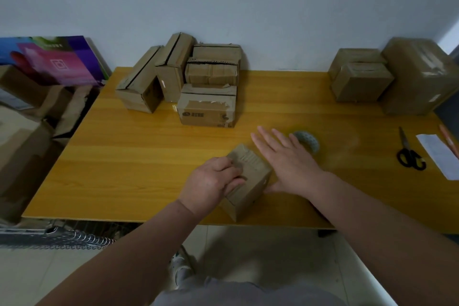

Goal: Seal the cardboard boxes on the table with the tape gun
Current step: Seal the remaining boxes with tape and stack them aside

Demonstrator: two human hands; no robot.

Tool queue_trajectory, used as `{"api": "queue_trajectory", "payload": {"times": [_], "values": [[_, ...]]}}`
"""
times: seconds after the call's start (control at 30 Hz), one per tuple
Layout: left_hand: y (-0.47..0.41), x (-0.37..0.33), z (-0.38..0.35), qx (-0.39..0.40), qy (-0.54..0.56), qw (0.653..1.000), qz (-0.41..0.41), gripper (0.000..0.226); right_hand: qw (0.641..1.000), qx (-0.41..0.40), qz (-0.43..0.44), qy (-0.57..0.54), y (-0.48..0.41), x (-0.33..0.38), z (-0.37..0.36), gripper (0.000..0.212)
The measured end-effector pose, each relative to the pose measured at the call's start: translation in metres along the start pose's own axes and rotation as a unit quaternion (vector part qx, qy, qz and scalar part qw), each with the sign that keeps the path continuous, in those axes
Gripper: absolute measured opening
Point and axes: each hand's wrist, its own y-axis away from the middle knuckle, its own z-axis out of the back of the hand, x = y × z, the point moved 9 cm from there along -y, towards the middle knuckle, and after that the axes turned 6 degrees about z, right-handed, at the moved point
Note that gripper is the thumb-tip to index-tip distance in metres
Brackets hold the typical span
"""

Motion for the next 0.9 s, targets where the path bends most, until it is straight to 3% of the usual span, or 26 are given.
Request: {"api": "queue_trajectory", "payload": {"times": [0.2, 0.33, 0.53, 0.63, 0.73, 0.9], "values": [[-0.003, 0.007, -0.004, 0.005, 0.007, 1.000, 0.024, 0.034, 0.991, 0.011, 0.038, 0.131, -0.012, 0.010, 0.002, 0.119], [-0.005, 0.009, -0.007, 0.006, 0.003, 1.000, 0.026, 0.034, 0.980, 0.016, 0.062, 0.190, -0.011, 0.022, 0.005, 0.103], [-0.007, 0.012, -0.008, 0.002, 0.020, 0.999, 0.028, 0.031, 0.988, 0.025, 0.063, 0.138, -0.008, 0.038, 0.001, 0.095], [-0.008, 0.014, -0.004, -0.010, 0.036, 0.998, 0.048, 0.026, 0.991, 0.044, 0.084, 0.097, -0.003, 0.043, -0.006, 0.105], [-0.009, 0.020, -0.004, 0.012, 0.039, 0.995, 0.093, 0.035, 0.996, 0.026, 0.078, 0.038, 0.004, 0.035, -0.006, 0.108], [-0.014, 0.027, -0.021, 0.152, 0.109, 0.955, 0.229, 0.050, 0.993, -0.048, -0.087, -0.068, 0.030, -0.022, 0.005, 0.078]]}}
